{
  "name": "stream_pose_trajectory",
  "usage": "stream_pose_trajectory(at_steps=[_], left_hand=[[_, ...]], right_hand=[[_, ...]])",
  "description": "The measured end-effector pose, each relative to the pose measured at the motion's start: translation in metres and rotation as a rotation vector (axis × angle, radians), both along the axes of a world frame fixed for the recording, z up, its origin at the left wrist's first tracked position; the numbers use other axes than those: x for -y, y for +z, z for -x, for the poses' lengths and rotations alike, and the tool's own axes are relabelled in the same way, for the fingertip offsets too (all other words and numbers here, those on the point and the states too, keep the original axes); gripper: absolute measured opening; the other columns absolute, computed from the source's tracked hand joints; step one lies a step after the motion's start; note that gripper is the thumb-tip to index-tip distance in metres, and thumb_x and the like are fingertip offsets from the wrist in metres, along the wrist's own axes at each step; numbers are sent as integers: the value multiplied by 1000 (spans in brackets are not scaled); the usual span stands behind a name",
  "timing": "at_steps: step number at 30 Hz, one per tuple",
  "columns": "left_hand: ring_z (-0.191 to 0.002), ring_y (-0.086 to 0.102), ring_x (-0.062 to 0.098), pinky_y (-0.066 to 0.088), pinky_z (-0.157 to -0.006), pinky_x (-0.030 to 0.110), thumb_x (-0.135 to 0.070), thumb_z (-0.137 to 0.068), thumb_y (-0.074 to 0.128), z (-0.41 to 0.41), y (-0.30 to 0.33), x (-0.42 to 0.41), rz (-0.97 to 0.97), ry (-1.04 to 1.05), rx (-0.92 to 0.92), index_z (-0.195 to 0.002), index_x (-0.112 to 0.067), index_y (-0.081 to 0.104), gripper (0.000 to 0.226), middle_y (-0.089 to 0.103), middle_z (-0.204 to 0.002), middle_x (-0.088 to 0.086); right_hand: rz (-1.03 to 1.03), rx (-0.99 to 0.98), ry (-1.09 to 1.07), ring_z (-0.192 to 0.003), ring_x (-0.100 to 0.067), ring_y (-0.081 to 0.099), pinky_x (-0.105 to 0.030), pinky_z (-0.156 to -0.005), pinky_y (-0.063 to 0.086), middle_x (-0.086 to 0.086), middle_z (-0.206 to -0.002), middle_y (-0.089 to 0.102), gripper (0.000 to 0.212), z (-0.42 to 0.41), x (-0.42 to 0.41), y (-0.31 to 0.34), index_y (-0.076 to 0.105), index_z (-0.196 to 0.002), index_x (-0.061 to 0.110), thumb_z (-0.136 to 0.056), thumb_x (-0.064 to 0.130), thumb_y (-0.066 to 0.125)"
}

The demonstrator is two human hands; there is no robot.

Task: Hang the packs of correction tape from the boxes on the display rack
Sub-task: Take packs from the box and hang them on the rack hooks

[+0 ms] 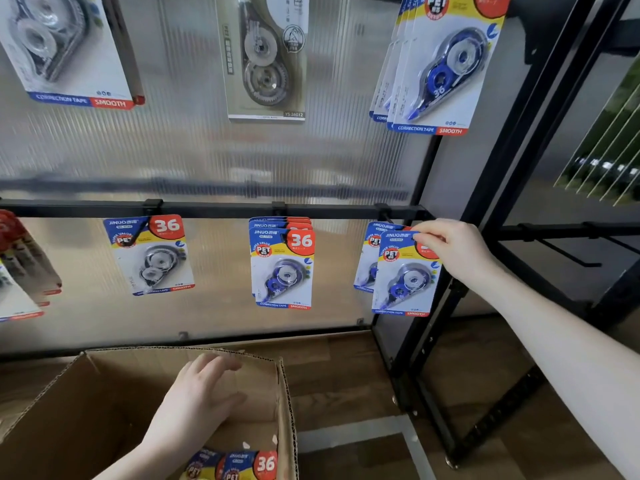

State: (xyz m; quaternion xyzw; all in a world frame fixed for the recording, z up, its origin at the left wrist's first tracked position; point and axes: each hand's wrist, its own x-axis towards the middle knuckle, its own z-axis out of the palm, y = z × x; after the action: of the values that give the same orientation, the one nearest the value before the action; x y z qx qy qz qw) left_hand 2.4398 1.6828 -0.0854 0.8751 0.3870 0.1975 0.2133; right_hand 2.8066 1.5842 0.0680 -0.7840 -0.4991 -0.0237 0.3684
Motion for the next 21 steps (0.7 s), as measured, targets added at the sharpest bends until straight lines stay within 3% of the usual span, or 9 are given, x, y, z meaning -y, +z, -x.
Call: stream_pose_trajectory(at_steps=[7,11,21], left_hand=[[-110,46,12,38,-90,24,-34,-76,73,0,-4,1,12,-9,-35,-109,-30,58,36,51,-118,-11],[-114,45,12,39,-92,24,-35,-77,72,2,-4,1,17,-5,-54,-112,-29,57,39,50,-122,-9],[-117,44,14,37,-96,24,-40,-79,69,8,-8,-1,-29,-20,-97,-118,-27,55,44,48,-126,-7]], right_hand=[[134,88,52,-95,-14,56,-31,-81,47,-6,-111,64,24,-2,-3,6,66,-113,10,-95,15,50],[182,145,54,-100,-19,57,-35,-87,48,-7,-116,64,25,-6,-3,6,67,-114,12,-96,15,49],[213,309,-57,-101,-29,56,-41,-79,48,-11,-109,64,40,5,-29,-1,65,-116,15,-89,-1,41]])
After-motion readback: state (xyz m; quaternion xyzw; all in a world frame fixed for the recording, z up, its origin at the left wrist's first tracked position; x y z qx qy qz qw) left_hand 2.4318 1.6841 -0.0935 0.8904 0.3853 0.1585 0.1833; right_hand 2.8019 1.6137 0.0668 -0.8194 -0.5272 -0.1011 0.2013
